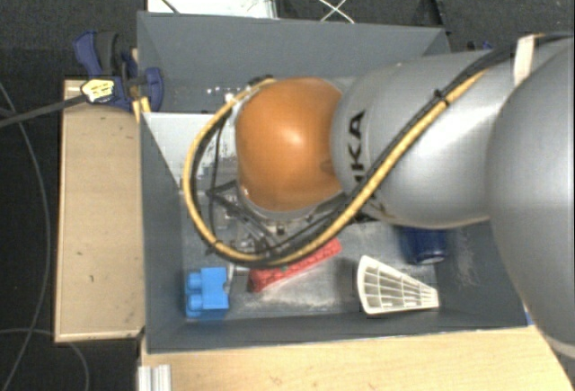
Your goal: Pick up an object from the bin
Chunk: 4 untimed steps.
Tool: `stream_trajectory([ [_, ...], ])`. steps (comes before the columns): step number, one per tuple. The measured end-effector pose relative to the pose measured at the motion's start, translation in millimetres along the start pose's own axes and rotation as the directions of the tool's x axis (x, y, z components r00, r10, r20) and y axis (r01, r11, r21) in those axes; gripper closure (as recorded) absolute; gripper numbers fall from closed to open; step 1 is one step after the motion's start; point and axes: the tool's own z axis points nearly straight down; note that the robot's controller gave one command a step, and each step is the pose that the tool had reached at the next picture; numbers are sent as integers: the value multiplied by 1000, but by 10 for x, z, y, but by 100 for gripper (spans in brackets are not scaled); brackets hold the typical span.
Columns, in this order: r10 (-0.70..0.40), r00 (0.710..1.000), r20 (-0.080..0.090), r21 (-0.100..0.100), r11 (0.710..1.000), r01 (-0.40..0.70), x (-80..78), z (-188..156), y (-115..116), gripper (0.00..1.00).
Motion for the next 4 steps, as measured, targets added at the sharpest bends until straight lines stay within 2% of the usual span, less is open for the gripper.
stream_trajectory([
  [1, 8, 1000, 8, -2, 1000, -8, -23, -45, -14, 0],
  [2, -183, 983, 3, 1, 983, 183, -88, 1209, -1338, 0],
  [3, -136, 991, 16, -5, 991, 136, -57, 339, -1388, 0],
  [4, -168, 986, -5, -1, 986, 168, -48, 1092, -1352, 0],
])
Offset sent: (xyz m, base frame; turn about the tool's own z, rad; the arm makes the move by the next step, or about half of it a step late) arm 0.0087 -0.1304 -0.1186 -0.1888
